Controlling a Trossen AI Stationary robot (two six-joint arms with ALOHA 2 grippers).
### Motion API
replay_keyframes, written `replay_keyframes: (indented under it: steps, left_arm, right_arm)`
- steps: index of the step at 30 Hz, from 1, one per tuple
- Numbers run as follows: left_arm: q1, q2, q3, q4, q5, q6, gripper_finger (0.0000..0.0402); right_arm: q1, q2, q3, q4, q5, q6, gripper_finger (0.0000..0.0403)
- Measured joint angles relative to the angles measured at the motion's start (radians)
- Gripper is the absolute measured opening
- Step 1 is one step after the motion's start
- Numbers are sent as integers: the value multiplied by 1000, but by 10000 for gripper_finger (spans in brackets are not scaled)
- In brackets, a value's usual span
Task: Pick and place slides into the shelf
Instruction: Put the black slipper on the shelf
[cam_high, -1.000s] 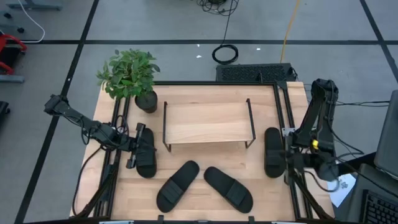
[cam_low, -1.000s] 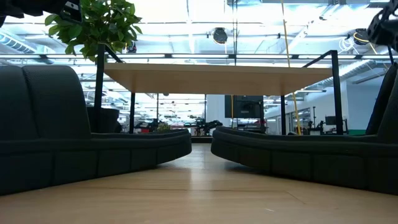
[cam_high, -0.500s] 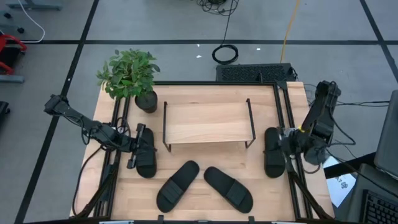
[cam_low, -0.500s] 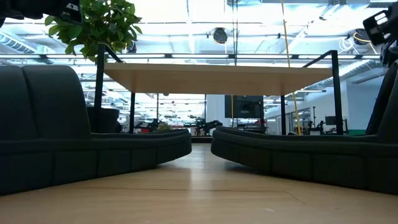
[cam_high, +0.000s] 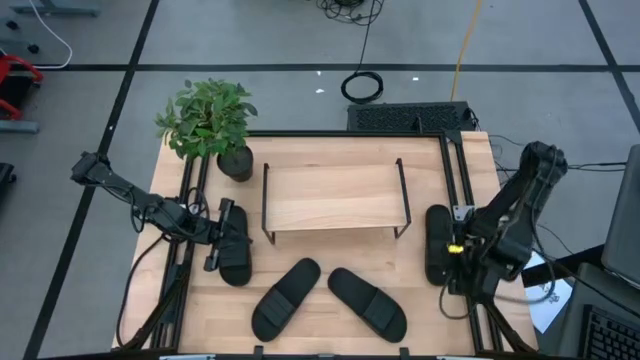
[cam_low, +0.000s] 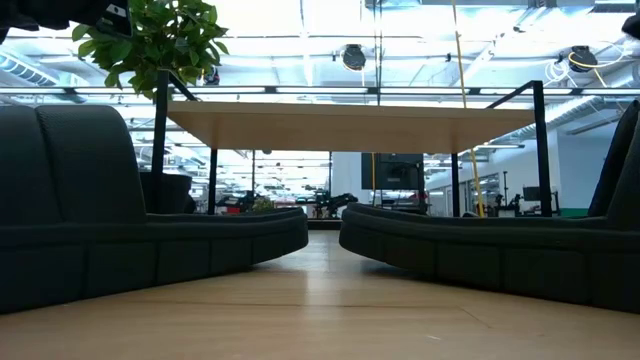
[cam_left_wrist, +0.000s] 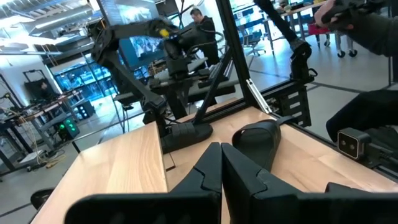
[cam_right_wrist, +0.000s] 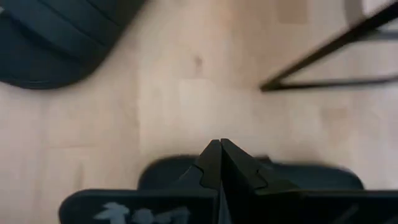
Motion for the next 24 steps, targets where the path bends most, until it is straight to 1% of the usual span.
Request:
replay_keyframes:
  steps: [2, 4, 9, 16, 21, 24]
  left_arm:
    - [0, 0, 0, 0, 0, -4, 8]
    - [0, 0, 0, 0, 0, -9, 8]
    - [0, 0, 0, 0, 0, -20, 8]
    - [0, 0, 0, -2, 0, -22, 8]
    - [0, 0, 0, -7, 0, -16, 8]
    - [0, 0, 0, -7, 0, -19, 8]
  right_arm:
    - [0, 65, 51, -71, -3, 41, 0]
    - [0, 111, 73, -115, -20, 79, 0]
    - [5, 201, 59, -130, -37, 124, 0]
    - [13, 333, 56, -145, -182, 160, 0]
    - [49, 390, 76, -235, -188, 270, 0]
    - [78, 409, 107, -234, -172, 301, 0]
